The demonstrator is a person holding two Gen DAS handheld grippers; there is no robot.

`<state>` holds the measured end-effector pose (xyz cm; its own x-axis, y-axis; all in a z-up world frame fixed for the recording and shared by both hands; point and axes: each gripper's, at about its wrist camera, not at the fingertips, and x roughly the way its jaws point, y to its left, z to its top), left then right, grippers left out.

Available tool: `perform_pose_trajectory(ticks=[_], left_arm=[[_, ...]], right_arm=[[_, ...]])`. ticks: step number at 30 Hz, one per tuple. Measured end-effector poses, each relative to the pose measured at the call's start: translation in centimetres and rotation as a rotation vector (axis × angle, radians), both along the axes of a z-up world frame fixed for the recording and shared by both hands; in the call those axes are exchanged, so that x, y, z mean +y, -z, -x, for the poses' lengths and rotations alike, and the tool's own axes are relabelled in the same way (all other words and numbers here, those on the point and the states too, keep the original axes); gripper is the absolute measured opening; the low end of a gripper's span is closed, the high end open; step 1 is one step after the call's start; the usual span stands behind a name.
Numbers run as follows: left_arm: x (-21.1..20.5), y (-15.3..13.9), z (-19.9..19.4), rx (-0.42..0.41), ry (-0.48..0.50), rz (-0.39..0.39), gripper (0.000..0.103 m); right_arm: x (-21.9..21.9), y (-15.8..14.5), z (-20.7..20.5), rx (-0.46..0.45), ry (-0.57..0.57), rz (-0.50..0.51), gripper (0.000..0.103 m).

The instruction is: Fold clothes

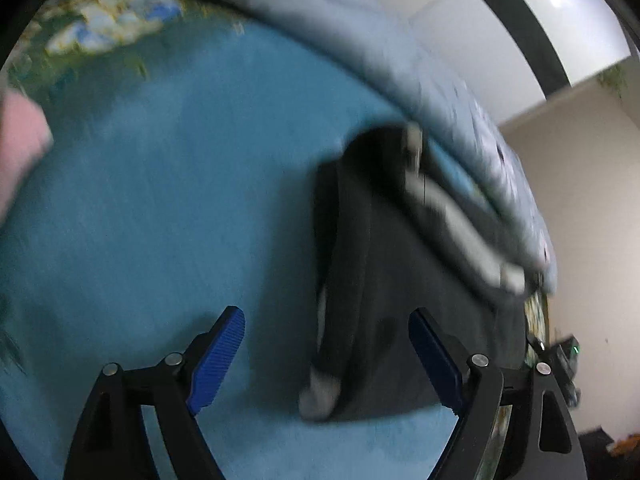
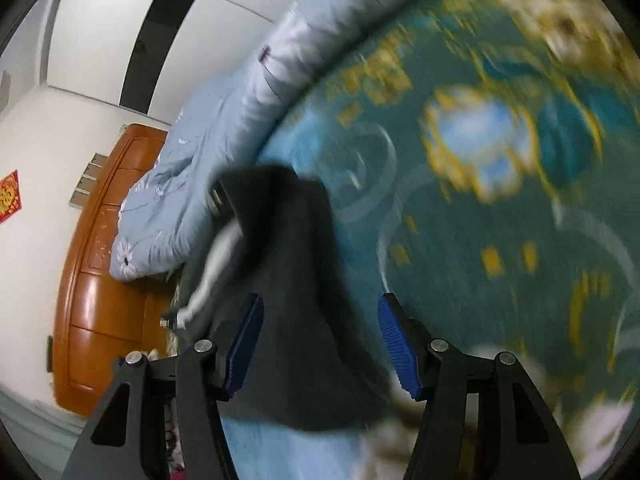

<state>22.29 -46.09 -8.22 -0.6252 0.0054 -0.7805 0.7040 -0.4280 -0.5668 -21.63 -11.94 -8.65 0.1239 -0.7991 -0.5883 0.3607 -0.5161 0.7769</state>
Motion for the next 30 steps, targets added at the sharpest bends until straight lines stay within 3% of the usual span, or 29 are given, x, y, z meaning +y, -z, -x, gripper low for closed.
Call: perform_pose_trajectory(ticks=[7, 12, 13, 14, 15, 18, 21, 28, 30], left_arm=[[1.2, 1.4, 0.5, 0.012, 0.011, -0.046, 0.09], [1.4, 1.6, 0.7, 0.038, -0.017, -0.055, 0.087], [1.4, 1.6, 0.6, 0.05, -0.024, -0.061, 0.082], [1.4, 1.7, 0.5, 0.065, -0.026, -0.082, 0.068], [1.5, 1.7, 0.4, 0.078, -0.029, -0.1, 0.061], [2.1, 0.9, 0.4, 0.037, -0.046, -0.053, 0.04], [3.3, -1.2, 0.3, 0.01, -0.035, 0.044, 0.033], [6.3, -3.7, -3.9, -0.044, 0.015, 0.035, 0.029], [7.8, -4.1, -6.4, -0.053, 0.036, 0.038, 0.022]], right_arm=[[-0.8, 1.3, -2.1, -0.083, -0.015, 0.059, 0.061], [-2.3, 1.2, -3.2, -0.045, 0.0, 0.044, 0.063], [-2.3, 1.3, -3.1, -0.051, 0.017, 0.054, 0.063], [-2.2, 1.4, -3.1, -0.058, 0.034, 0.064, 0.062], [-2.1, 1.4, -3.1, -0.062, 0.048, 0.073, 0.061], [-1.8, 1.3, -3.3, -0.063, 0.067, 0.082, 0.039], [-1.5, 0.4, -3.9, -0.046, 0.069, 0.099, 0.03], [0.7, -2.6, -7.4, -0.033, 0.028, 0.136, 0.027], [2.3, -2.9, -9.4, -0.04, 0.003, 0.136, 0.027]])
